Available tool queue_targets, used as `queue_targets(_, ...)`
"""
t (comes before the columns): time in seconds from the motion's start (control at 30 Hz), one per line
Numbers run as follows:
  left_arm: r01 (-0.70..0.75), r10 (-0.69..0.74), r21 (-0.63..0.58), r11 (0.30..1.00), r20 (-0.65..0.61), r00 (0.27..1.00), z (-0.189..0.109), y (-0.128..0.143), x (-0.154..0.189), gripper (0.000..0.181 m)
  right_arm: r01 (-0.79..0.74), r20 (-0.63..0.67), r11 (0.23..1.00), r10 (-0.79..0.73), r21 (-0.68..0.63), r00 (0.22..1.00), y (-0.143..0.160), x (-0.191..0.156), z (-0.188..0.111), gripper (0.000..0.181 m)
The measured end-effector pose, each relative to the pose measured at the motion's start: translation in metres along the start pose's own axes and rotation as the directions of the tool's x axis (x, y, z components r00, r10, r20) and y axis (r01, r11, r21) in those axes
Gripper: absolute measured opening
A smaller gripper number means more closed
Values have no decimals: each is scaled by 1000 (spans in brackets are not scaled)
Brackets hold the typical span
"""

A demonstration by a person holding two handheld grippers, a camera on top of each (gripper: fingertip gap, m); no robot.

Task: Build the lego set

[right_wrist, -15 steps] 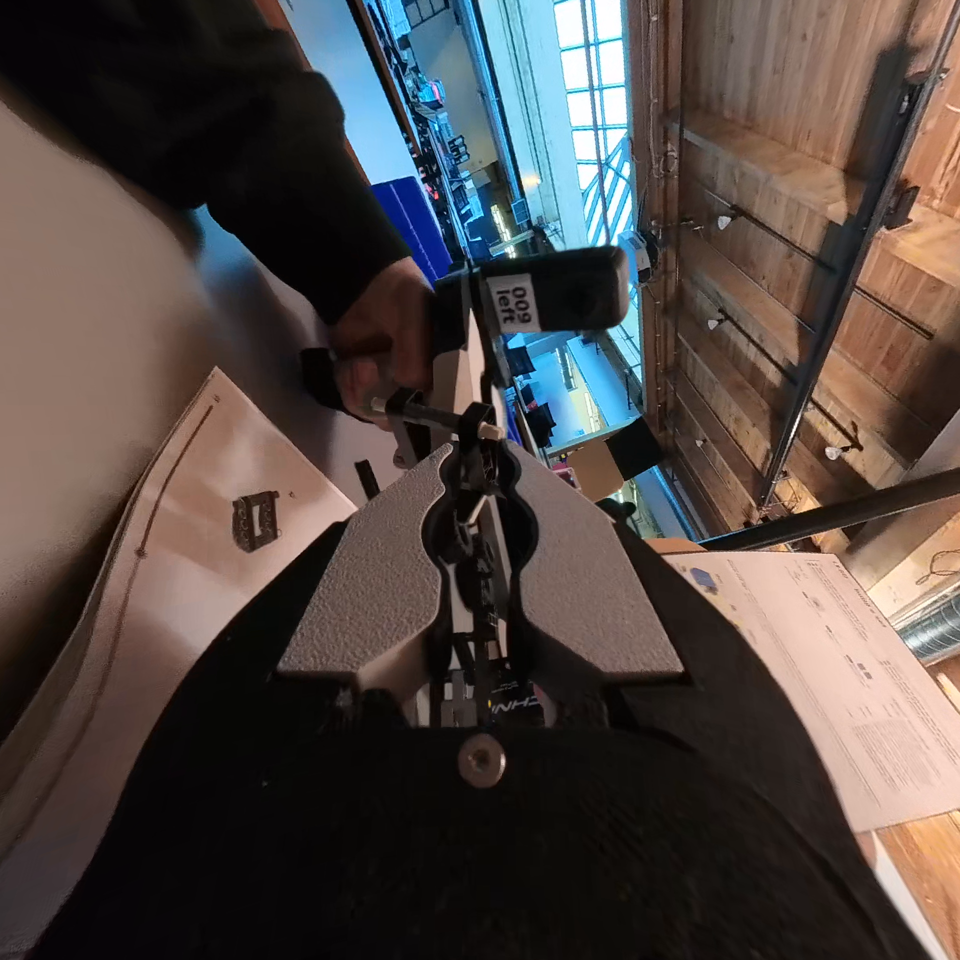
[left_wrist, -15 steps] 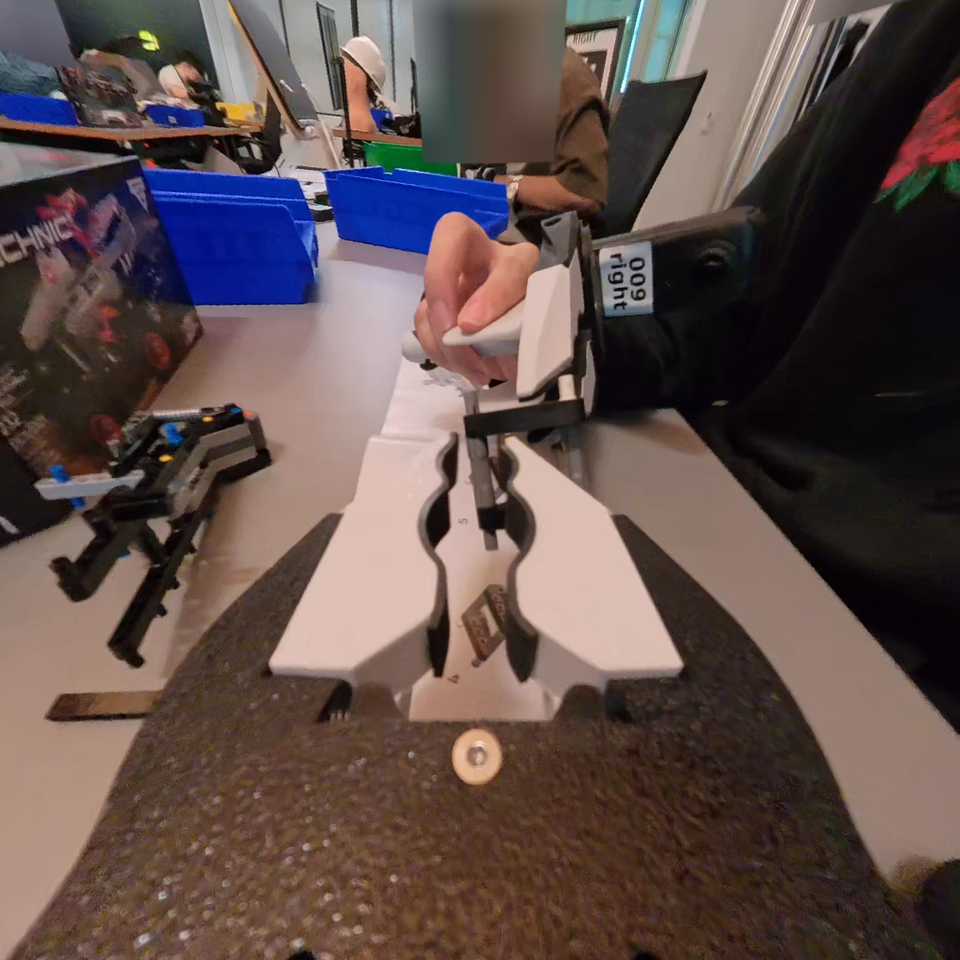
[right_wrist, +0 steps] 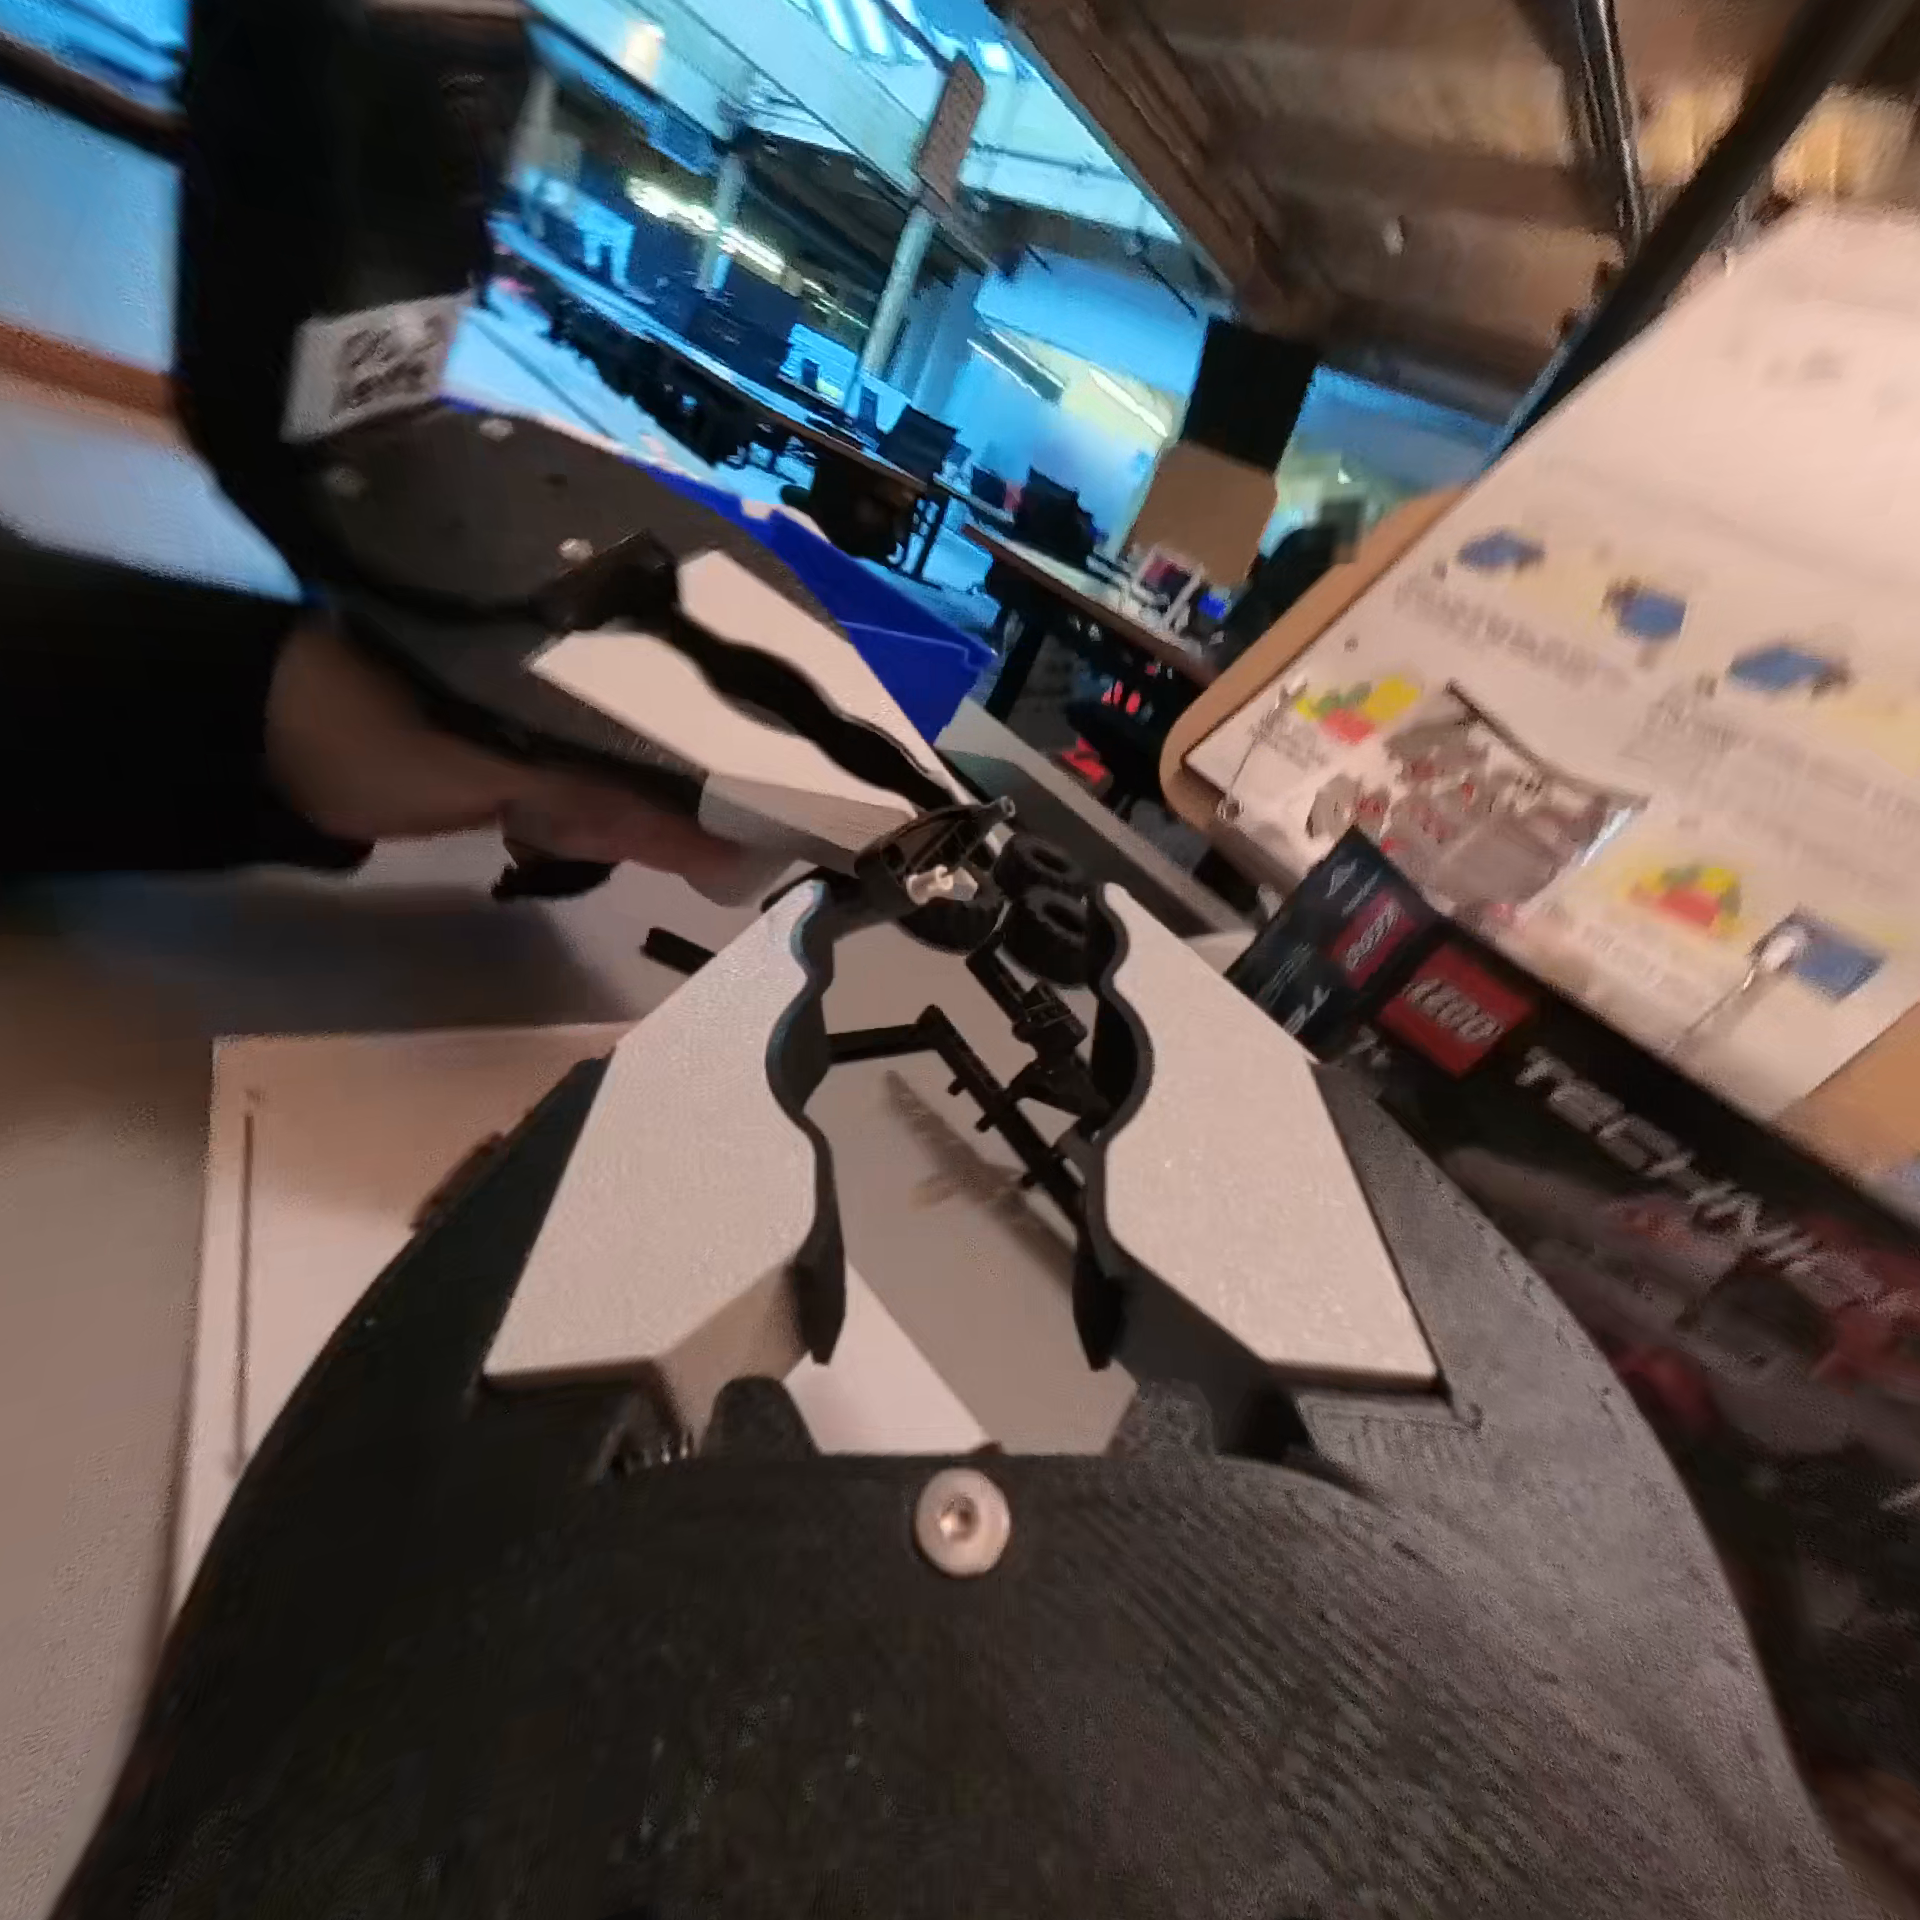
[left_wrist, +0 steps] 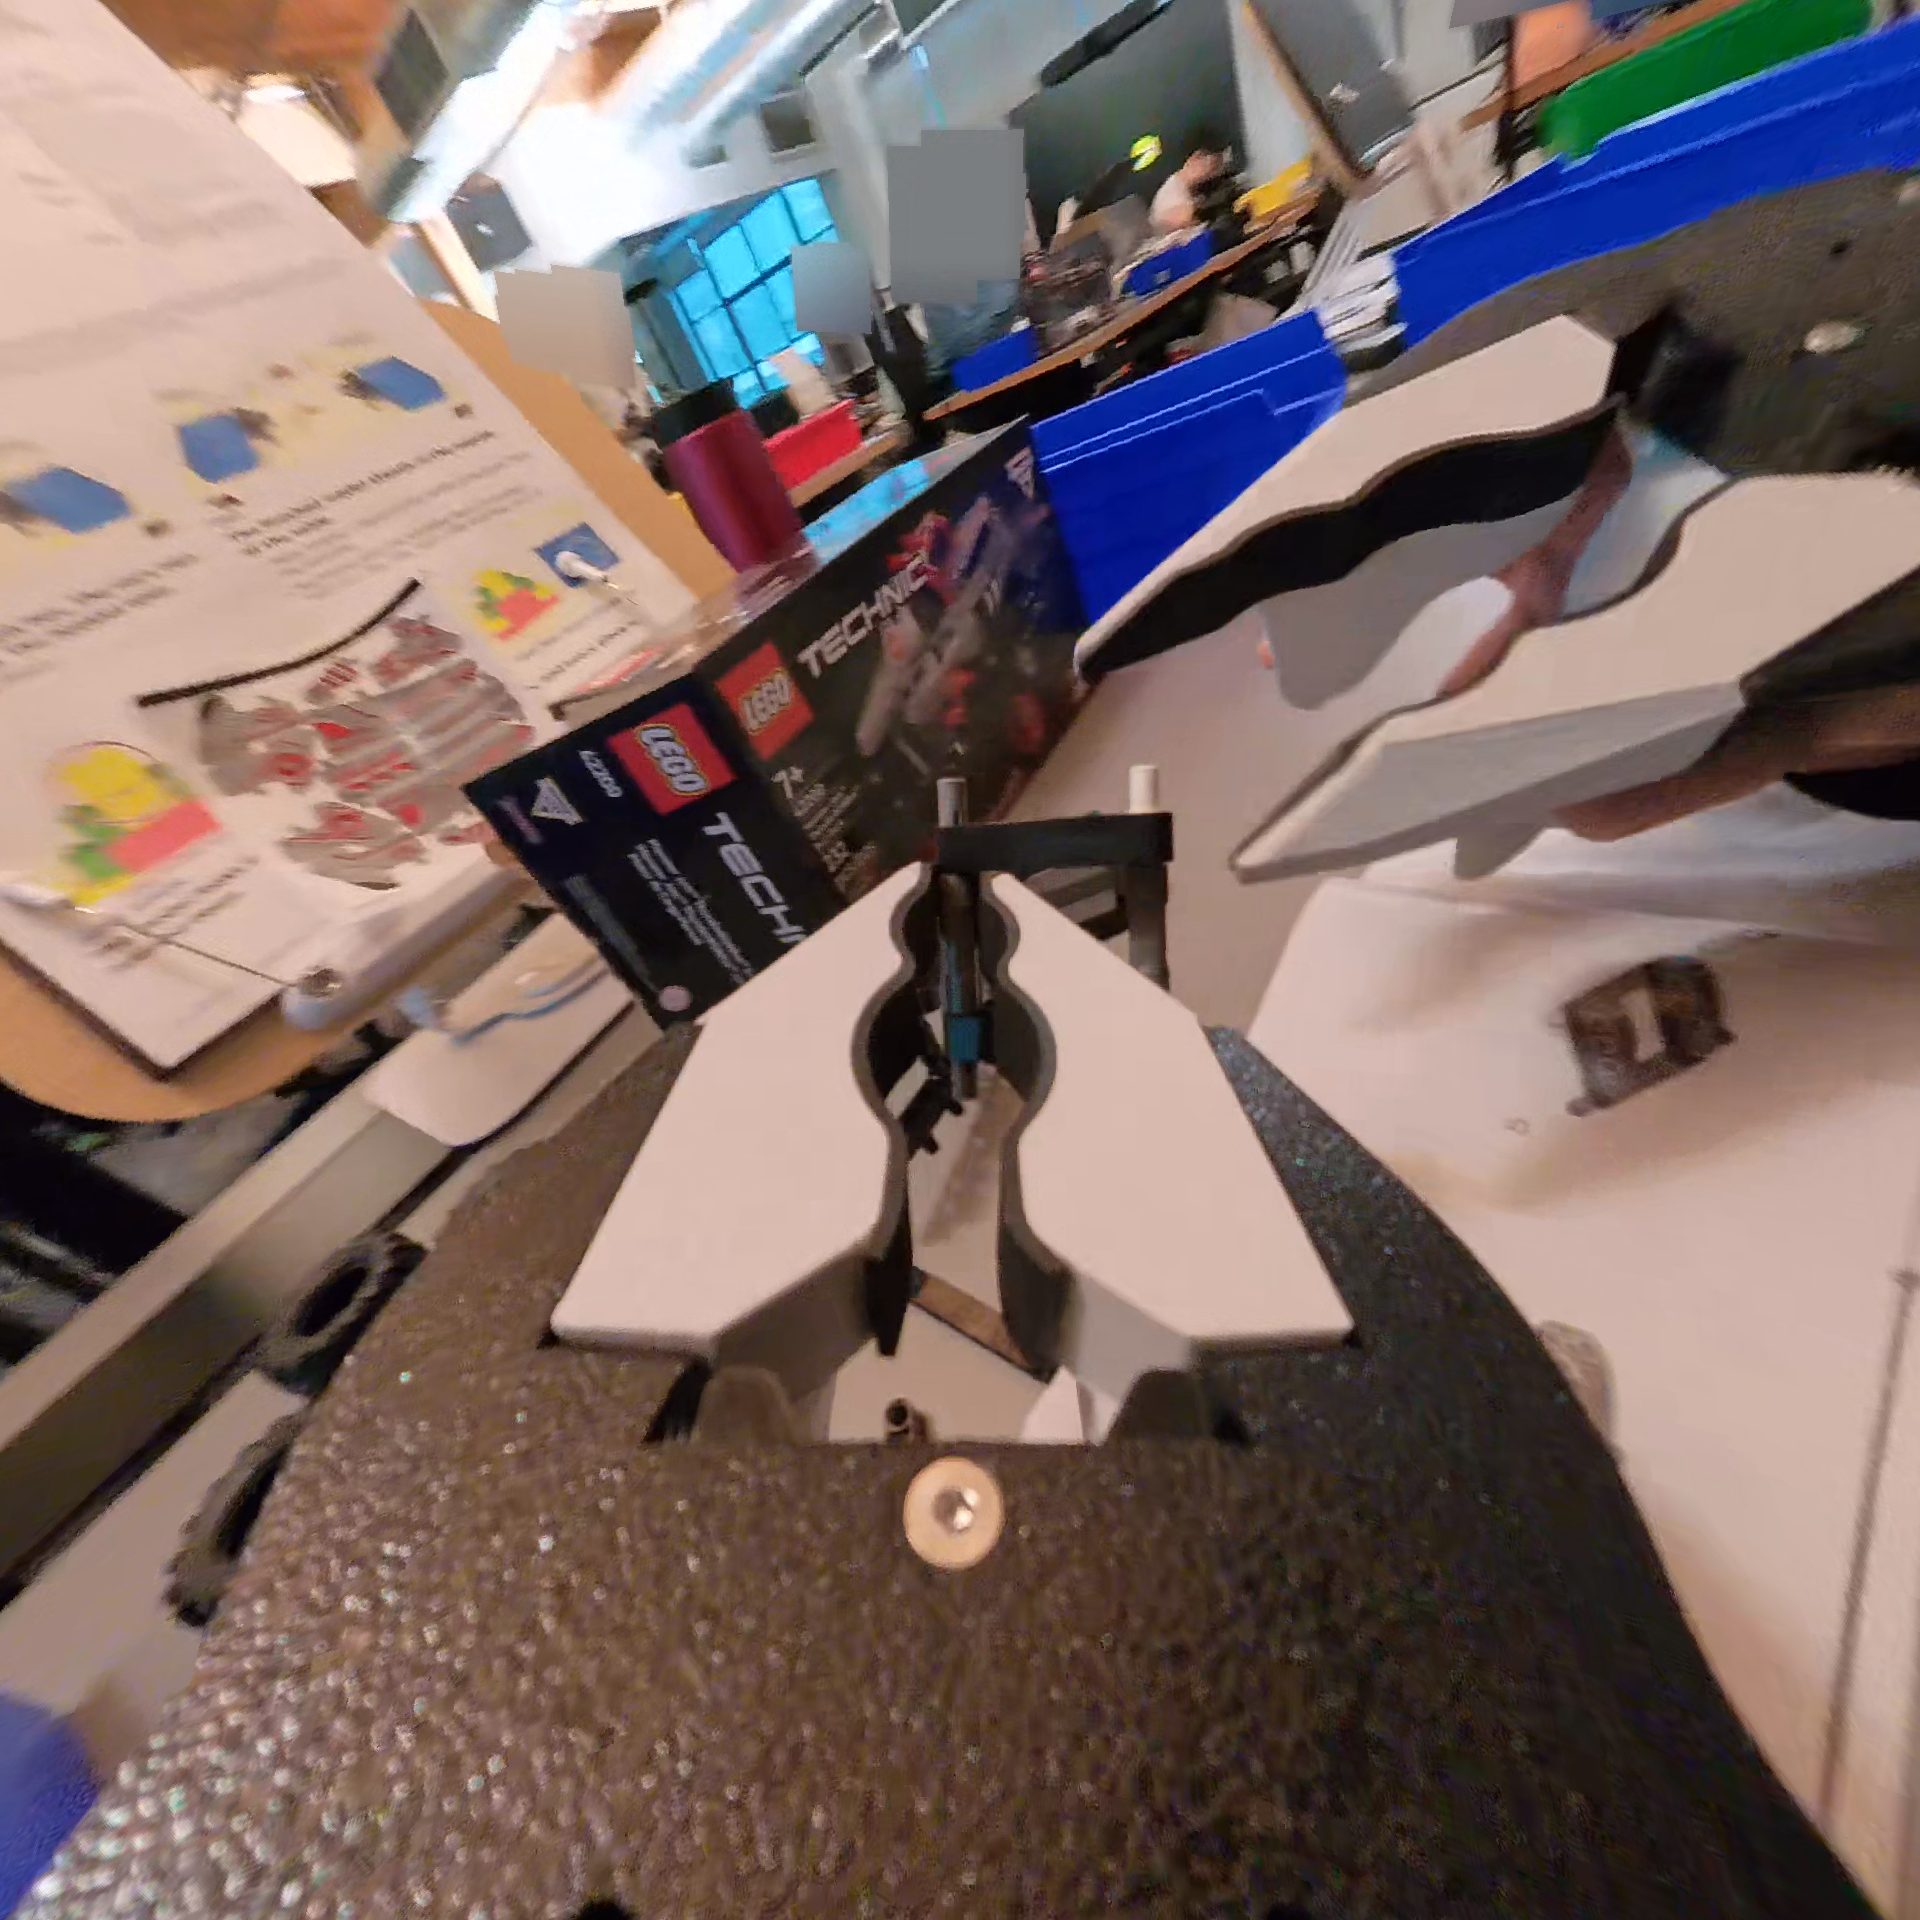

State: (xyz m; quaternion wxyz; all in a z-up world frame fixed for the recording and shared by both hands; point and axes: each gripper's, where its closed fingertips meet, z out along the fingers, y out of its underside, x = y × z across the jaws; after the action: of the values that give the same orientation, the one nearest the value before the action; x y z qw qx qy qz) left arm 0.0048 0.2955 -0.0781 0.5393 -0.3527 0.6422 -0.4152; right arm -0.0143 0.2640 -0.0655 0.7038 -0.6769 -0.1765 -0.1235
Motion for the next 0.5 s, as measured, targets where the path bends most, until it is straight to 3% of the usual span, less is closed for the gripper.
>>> queue_targets(0.13, -77, 76, 47, 996, 21, 997, 2, -7, 6, 4, -118, -75, 991, 114, -57, 991, 7, 3, 10, 44)
queue_targets(0.2, -87, 87, 62, 994, 13, 996, 2, -9, 9, 4, -130, -86, 989, 123, -77, 989, 11, 3, 11, 41)
queue_targets(0.3, -93, 93, 88, 992, 7, 996, 0, -13, 10, 4, -119, -69, 991, 114, -62, 991, 9, -2, 10, 21)
queue_targets(0.5, -82, 75, 132, 988, 55, 996, -5, -19, 0, 4, -129, -132, 991, 122, -39, 984, -4, -5, 12, 19)
